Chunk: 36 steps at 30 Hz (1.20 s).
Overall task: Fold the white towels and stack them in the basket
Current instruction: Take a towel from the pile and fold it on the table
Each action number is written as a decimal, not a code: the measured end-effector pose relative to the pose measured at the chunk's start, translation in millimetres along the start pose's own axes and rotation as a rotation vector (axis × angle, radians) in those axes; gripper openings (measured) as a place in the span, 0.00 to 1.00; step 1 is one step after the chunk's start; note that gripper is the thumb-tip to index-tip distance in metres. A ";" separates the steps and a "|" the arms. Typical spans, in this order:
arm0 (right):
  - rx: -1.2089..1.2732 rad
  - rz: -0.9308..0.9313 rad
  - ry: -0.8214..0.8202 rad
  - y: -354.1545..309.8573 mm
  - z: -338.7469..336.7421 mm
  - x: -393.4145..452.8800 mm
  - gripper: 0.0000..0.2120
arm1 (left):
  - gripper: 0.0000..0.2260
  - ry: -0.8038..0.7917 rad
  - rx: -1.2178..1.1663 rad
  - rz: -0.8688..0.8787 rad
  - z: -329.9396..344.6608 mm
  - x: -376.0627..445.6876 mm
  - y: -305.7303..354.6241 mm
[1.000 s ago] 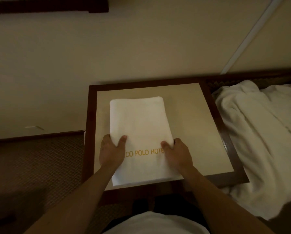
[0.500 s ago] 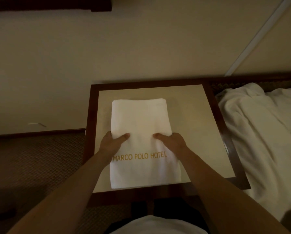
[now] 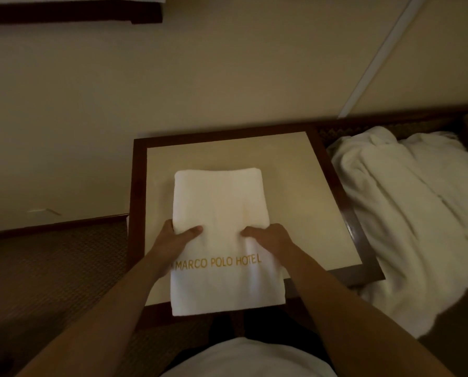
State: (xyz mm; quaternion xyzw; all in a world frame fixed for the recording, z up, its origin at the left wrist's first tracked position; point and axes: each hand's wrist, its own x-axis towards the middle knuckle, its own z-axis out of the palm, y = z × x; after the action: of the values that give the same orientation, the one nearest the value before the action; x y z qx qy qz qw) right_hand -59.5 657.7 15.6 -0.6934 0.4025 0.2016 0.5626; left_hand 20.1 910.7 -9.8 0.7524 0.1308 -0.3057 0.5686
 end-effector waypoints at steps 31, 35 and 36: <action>0.805 -0.138 0.770 208.2 -264.3 -201.7 0.18 | 0.27 -0.656 0.375 0.512 386.8 -132.1 92.0; 0.853 -0.149 0.809 252.0 -309.0 -221.1 0.16 | 0.28 -0.691 0.426 0.509 455.0 -159.6 82.3; 0.857 -0.143 0.821 263.2 -319.5 -225.1 0.16 | 0.27 -0.703 0.437 0.500 469.4 -168.8 79.8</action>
State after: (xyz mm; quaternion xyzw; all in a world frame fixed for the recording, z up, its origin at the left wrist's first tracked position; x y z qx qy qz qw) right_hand -455.4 419.9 109.2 -0.4516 0.5846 -0.3016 0.6028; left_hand -214.1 471.4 76.7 0.7137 -0.3213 -0.4158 0.4631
